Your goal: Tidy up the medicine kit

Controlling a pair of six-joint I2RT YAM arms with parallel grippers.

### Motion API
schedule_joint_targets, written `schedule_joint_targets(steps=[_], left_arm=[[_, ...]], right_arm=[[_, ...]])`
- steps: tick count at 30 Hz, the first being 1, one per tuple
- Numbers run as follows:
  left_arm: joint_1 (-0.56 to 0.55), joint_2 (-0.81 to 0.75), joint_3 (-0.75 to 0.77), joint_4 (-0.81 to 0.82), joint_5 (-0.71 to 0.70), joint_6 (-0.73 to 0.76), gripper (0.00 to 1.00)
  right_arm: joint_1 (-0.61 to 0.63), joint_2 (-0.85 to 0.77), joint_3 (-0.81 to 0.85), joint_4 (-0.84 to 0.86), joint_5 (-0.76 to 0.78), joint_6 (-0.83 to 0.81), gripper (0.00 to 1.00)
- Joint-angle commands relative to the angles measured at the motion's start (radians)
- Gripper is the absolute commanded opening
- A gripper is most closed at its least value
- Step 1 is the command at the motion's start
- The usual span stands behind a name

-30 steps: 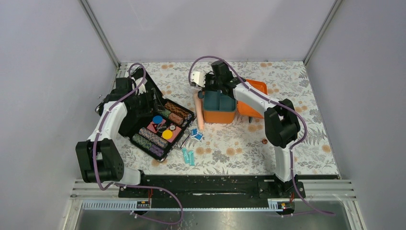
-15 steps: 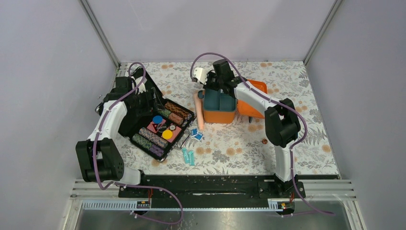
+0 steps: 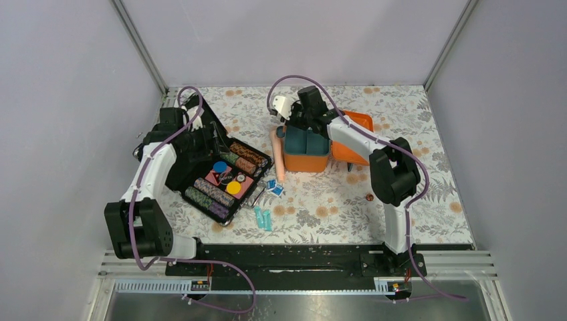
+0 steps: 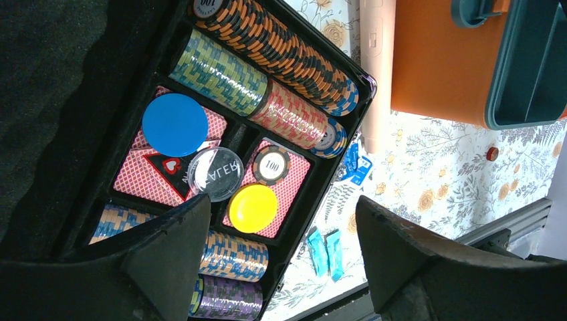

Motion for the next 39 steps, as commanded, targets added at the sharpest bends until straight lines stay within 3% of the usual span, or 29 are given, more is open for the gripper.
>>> schedule_joint_targets(steps=[1,5,10,13,18,23,30,39], left_arm=[[-0.004,-0.038,0.007,0.041,-0.012,0.002,0.79],[-0.005,-0.046,0.026,0.043,-0.008,0.002,0.79],[-0.004,-0.071,0.014,0.06,-0.001,0.012,0.79],[-0.004,-0.088,-0.01,0.07,-0.003,0.01,0.79],[-0.004,-0.124,-0.1,0.129,0.005,-0.039,0.79],[-0.005,-0.151,-0.152,0.193,0.014,-0.065,0.79],[-0.003,-0.148,-0.146,0.204,0.039,-0.121,0.79],[-0.004,-0.139,-0.132,0.216,0.062,-0.17,0.79]], right_arm=[[-0.005,-0.101,-0.002,0.029,0.01,0.044,0.33],[-0.006,-0.144,0.014,0.013,0.011,0.07,0.4],[-0.004,-0.209,0.043,-0.007,0.01,0.211,0.66],[0.0,-0.26,0.034,-0.026,-0.061,0.318,0.71],[0.019,-0.327,-0.03,-0.105,-0.335,0.485,0.69],[0.119,-0.322,-0.114,-0.278,-0.535,0.396,0.65],[0.293,-0.221,-0.188,-0.272,-0.427,0.423,0.59],[0.32,-0.046,-0.071,-0.378,-0.313,0.21,0.55]])
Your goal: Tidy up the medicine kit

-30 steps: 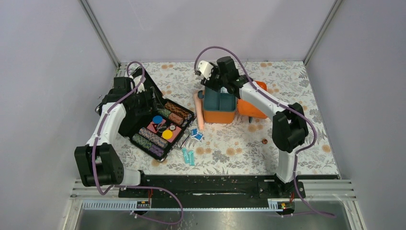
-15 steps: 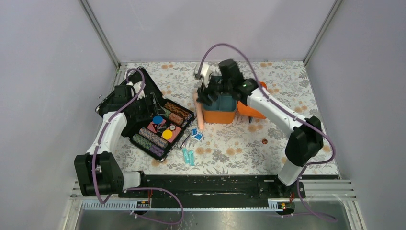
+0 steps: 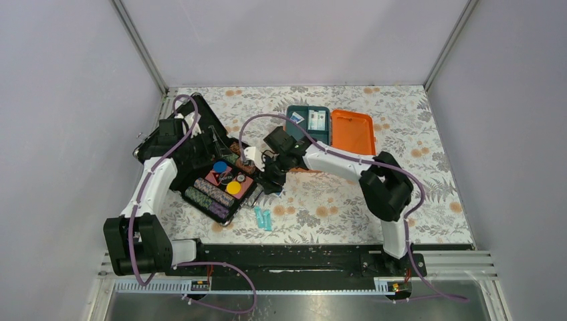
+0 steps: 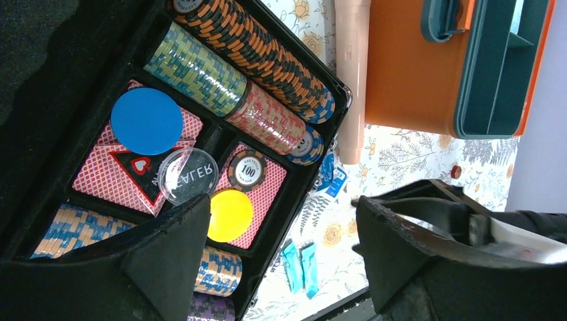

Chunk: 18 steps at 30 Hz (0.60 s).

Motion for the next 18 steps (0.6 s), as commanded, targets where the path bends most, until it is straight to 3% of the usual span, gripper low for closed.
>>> schedule_joint_targets(steps=[1,8,18], left_arm=[[-0.004,-0.021,0.028,0.062,0.03,-0.039,0.79],[-0.004,-0.058,0.01,0.079,0.012,-0.033,0.79],[0.001,-0.049,0.0,0.079,-0.001,-0.029,0.79]], right_arm=[[0.014,0.067,0.094,-0.093,0.101,-0.18,0.54],[0.025,0.213,0.273,-0.289,0.246,-0.345,0.5],[0.042,0.238,0.247,-0.304,0.249,-0.493,0.55]])
